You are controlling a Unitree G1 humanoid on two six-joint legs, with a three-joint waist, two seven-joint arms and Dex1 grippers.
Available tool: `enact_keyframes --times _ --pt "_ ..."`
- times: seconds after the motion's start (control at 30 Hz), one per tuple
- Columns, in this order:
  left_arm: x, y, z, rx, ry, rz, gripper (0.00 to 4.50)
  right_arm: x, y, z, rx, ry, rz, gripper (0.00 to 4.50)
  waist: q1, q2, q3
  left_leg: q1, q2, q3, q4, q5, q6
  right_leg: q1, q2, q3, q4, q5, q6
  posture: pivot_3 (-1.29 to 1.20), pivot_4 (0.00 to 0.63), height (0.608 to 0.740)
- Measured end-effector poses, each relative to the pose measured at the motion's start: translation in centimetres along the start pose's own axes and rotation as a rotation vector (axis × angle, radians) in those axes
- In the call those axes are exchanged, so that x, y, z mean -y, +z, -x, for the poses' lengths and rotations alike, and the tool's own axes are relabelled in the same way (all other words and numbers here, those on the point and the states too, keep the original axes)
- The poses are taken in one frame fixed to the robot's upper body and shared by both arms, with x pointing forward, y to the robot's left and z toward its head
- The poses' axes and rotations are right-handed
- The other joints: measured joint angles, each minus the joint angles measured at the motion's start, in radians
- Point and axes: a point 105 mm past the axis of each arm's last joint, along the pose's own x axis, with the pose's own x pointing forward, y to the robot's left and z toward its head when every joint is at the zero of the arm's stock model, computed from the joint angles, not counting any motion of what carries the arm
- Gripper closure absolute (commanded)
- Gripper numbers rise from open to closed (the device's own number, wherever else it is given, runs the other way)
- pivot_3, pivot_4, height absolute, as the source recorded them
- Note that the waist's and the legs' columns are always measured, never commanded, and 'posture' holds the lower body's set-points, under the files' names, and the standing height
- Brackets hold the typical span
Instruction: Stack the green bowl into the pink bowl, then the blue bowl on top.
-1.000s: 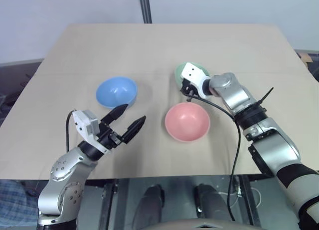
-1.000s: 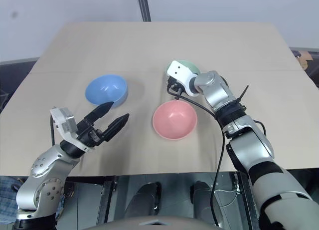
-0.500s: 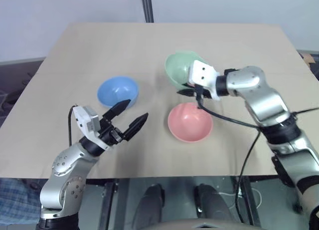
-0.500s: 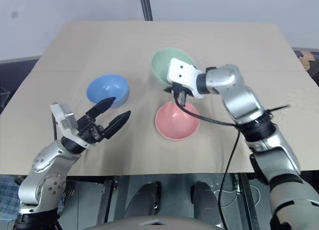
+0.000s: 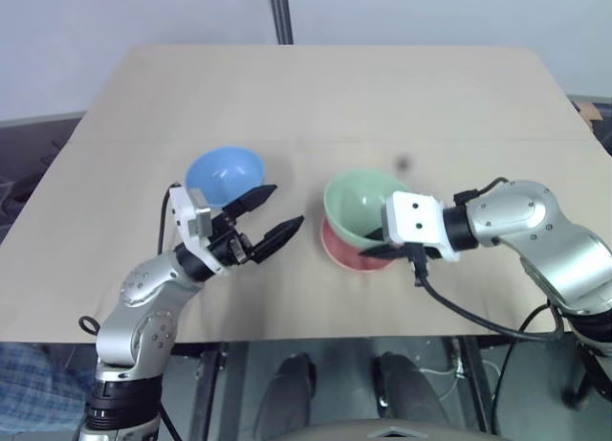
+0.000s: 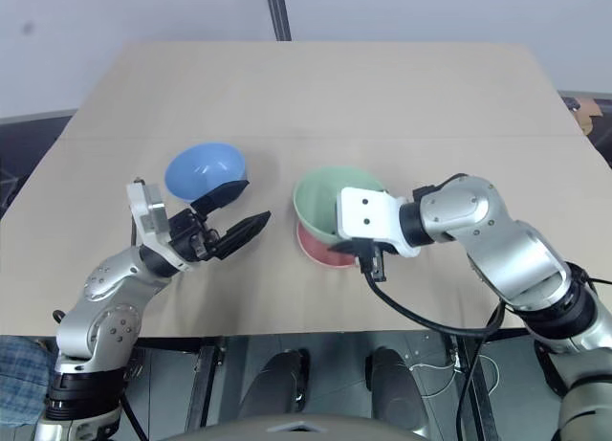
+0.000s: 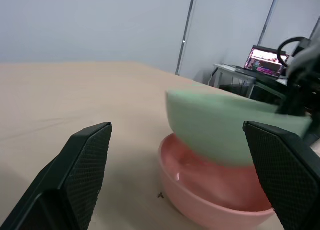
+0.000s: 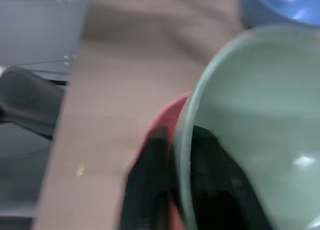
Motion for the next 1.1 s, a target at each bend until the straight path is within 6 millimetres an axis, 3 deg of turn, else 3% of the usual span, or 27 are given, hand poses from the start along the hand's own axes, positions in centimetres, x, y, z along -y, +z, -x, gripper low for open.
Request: enact_keyframes --times 0.07,0.2,0.37,0.47,0.63,0.73,1.1 --pt "0.0 0.2 -0.1 0.002 -0.013 -0.005 0.04 0.1 0.1 -0.1 0.004 -0.015 -0.008 1.67 0.000 0.000 0.000 0.000 0.000 0.000 0.000 0.000 0.000 0.000 0.000 0.000 0.000 0.000 0.000 0.00 0.150 0.740" --pt "0.0 0.2 -0.2 0.001 -0.021 -0.004 0.04 1.0 0.5 0.4 0.033 -0.085 -0.049 1.67 0.001 0.000 0.000 0.000 0.000 0.000 0.000 0.000 0.000 0.000 0.000 0.000 0.000 0.000 0.000 0.00 0.150 0.740" --pt "-0.3 0.1 -0.3 -0.023 -0.010 -0.012 0.04 2.4 1.3 2.6 0.148 -0.213 -0.125 1.67 0.005 -0.001 0.000 -0.001 0.000 -0.001 0.000 0.000 0.000 0.000 0.000 0.000 0.000 0.000 0.000 0.00 0.150 0.740" --pt "-0.9 -0.2 -0.5 -0.128 0.004 -0.084 0.04 2.3 0.2 5.4 0.195 -0.288 -0.227 1.67 0.011 -0.001 0.000 -0.002 -0.001 -0.001 0.001 0.000 0.000 0.000 0.000 -0.001 -0.001 0.000 0.000 0.00 0.150 0.740" --pt "-1.4 -0.2 -1.3 -0.253 -0.013 -0.222 0.04 2.5 0.4 9.5 0.293 -0.397 -0.278 1.67 0.008 -0.001 0.000 -0.001 0.000 0.000 0.000 0.000 0.000 0.000 0.000 -0.001 0.000 0.000 0.000 0.00 0.150 0.740" --pt "-2.6 0.4 -0.9 -0.367 -0.001 -0.326 0.04 1.6 0.0 11.0 0.333 -0.397 -0.320 1.67 0.006 -0.001 0.001 -0.001 0.000 0.000 0.000 0.000 0.000 0.000 0.001 -0.001 0.000 0.000 0.000 0.00 0.150 0.740" --pt "-6.9 -0.4 1.8 -0.640 0.207 -0.372 0.04 0.6 -0.5 12.3 0.323 -0.393 -0.330 1.67 0.002 -0.002 0.001 -0.001 0.000 0.001 0.000 0.000 0.000 0.000 0.001 0.001 0.000 0.000 0.000 0.00 0.150 0.740"
